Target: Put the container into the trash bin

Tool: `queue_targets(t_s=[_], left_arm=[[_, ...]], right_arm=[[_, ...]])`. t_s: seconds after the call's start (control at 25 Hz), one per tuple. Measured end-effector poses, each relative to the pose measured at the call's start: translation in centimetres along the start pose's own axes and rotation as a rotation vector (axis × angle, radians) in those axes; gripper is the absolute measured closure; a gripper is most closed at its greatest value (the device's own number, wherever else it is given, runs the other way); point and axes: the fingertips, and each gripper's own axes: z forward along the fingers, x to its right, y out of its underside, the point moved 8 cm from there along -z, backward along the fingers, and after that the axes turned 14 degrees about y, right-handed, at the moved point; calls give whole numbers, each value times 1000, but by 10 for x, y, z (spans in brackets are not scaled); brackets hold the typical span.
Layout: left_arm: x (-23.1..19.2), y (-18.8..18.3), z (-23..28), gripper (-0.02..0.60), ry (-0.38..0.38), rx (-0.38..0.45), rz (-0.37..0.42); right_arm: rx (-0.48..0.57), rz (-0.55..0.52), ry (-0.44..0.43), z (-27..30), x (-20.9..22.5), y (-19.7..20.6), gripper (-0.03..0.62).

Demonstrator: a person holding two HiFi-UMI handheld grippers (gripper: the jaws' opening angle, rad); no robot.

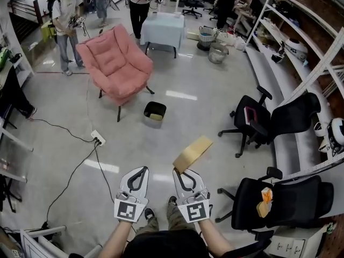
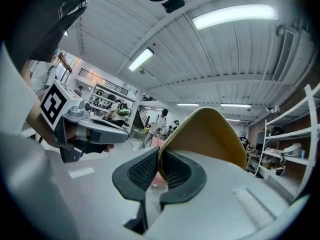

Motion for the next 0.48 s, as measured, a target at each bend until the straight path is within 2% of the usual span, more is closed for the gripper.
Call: queue_targets(t_s=[0.2,0.48], left_arm=[[-27,6,64,588,-10,-35,11],[-46,-14,154,588,-57,-56,39]], right_arm=[[12,35,-2,60,42,17,565],[57,77,-49,136,122,27,565]])
